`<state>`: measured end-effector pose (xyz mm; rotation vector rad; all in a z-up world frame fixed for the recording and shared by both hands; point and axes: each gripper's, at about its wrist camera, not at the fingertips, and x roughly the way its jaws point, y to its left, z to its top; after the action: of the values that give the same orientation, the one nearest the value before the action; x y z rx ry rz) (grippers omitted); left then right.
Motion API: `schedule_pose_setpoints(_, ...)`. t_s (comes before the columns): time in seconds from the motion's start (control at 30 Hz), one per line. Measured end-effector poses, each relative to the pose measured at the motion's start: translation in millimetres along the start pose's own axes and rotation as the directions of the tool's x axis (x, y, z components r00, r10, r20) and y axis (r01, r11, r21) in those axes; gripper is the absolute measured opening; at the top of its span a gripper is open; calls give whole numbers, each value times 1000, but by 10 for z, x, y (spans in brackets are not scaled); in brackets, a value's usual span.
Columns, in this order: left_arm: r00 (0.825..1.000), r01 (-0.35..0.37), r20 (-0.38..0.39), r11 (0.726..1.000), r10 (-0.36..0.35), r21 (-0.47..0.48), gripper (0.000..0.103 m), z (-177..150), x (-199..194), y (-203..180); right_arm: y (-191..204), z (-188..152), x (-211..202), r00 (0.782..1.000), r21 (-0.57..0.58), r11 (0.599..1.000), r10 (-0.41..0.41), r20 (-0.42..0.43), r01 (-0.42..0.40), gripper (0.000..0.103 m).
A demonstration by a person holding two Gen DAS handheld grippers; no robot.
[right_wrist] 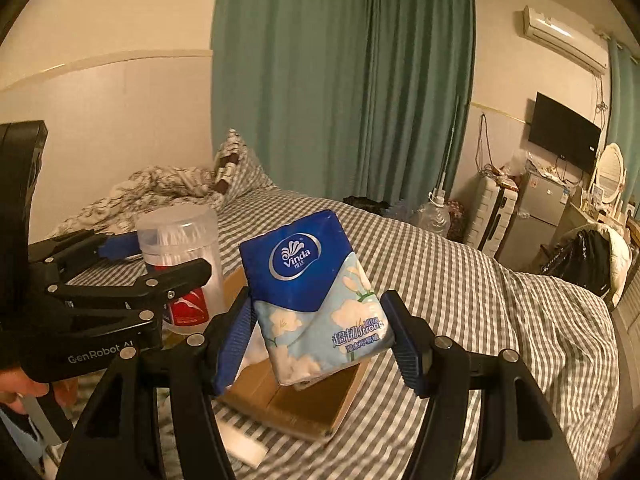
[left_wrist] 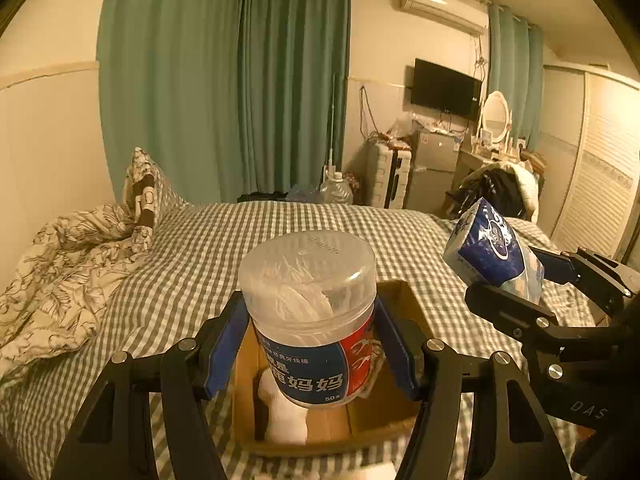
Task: Organize objects
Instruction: 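Lower the swab tub and tissue pack into the box and release both, then grasp the toothpaste tube with the left tool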
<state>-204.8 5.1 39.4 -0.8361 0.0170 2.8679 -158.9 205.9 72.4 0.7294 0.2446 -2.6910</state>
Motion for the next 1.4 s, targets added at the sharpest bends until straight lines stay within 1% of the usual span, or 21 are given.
schedule_pose_setpoints(0.13, 999, -15, -35, 1000, 16, 23, 65, -24, 380, 10, -104, 27, 378, 999, 16, 1000, 6, -38, -6, 63)
schedule_pose_setpoints(0.3, 995, -21, -96, 999, 25, 38, 65, -165, 782, 50, -144, -120, 869, 994, 47, 999, 19, -106, -14, 63)
schedule_pose_setpoints(0.43, 991, -19, -133, 999, 24, 39, 65, -255, 972, 80, -174, -273, 1172, 988, 55, 998, 30, -150, -22, 63)
schedule_pose_setpoints(0.5, 990, -19, -138, 999, 23, 35, 65, -283, 1026, 102, -179, -328, 1243, 988, 51, 998, 34, -152, -27, 65)
schedule_pose_setpoints(0.53, 990, -19, -140, 999, 23, 33, 66, -283, 1026, 112, -184, -340, 1249, 988, 49, 998, 33, -149, -26, 67)
schedule_pose_setpoints(0.6, 988, -16, -151, 1000, 19, 22, 68, -278, 1019, 144, -184, -351, 1237, 990, 42, 999, 19, -138, -13, 87)
schedule_pose_setpoints(0.63, 988, -15, -152, 1000, 18, 21, 69, -273, 999, 144, -181, -345, 1201, 992, 39, 999, -4, -126, 9, 90)
schedule_pose_setpoints(0.67, 989, -22, -144, 1000, 25, 22, 75, -263, 954, 134, -184, -329, 1164, 993, 40, 999, -14, -114, 19, 90)
schedule_pose_setpoints(0.7, 991, -37, -127, 999, 40, 27, 84, -247, 875, 121, -199, -313, 1107, 994, 46, 999, -14, -104, 19, 90)
schedule_pose_setpoints(0.77, 994, -53, -99, 998, 56, 30, 91, -204, 726, 95, -231, -274, 960, 996, 62, 998, -5, -88, 10, 91)
schedule_pose_setpoints(0.83, 996, -59, -69, 998, 61, 29, 92, -147, 534, 82, -237, -227, 784, 997, 65, 998, -11, -73, 15, 92)
schedule_pose_setpoints(0.9, 996, -71, -44, 997, 72, 31, 99, -95, 336, 73, -204, -172, 534, 998, 49, 998, -37, -49, 39, 94)
schedule_pose_setpoints(0.93, 996, -81, -28, 996, 82, 32, 101, -71, 226, 68, -179, -145, 440, 998, 42, 998, -49, -43, 51, 94)
schedule_pose_setpoints(1.0, 995, -95, 0, 995, 95, 34, 103, -47, 0, 44, -152, -86, 186, 996, 33, 996, -81, -26, 82, 96)
schedule_pose_setpoints(1.1, 995, -94, 25, 995, 93, 26, 103, -45, -308, 73, -114, -55, -163, 996, 34, 995, -90, -7, 90, 99)
schedule_pose_setpoints(1.2, 994, -104, 42, 994, 103, 25, 103, -110, -578, 125, -65, -66, -467, 995, 34, 995, -99, 5, 99, 101)
schedule_pose_setpoints(1.27, 993, -113, 45, 993, 112, 24, 103, -190, -734, 170, -14, -92, -630, 994, 27, 994, -110, 9, 109, 102)
schedule_pose_setpoints(1.4, 992, -122, 23, 992, 122, 15, 103, -407, -891, 222, 112, -216, -882, 993, 16, 993, -115, 5, 115, 102)
